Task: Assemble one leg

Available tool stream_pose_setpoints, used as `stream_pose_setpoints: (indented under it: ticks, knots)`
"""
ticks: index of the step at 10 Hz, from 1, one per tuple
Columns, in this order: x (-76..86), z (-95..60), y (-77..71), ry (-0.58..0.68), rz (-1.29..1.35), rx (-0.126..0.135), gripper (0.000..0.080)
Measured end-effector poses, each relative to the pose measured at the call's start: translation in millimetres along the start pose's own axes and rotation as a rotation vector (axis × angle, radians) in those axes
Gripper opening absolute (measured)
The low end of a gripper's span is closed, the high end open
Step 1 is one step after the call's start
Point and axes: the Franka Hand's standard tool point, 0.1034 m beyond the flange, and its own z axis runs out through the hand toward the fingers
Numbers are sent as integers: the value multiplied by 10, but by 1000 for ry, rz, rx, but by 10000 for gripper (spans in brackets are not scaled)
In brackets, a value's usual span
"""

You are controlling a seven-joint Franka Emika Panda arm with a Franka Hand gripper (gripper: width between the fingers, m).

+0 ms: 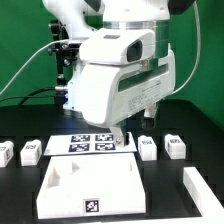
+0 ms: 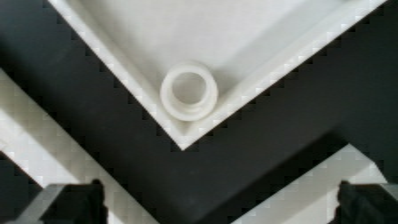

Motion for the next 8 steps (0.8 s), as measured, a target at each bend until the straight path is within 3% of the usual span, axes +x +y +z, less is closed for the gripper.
stream_pose_setpoints:
  ticks: [4, 5, 6, 8]
  knots:
    - [-4, 5, -5, -1, -40, 1, 650]
    - [-77, 29, -98, 4, -154, -14, 650]
    - [-276, 79, -250, -1, -306, -14, 650]
    - [-687, 157, -306, -11, -570, -6, 650]
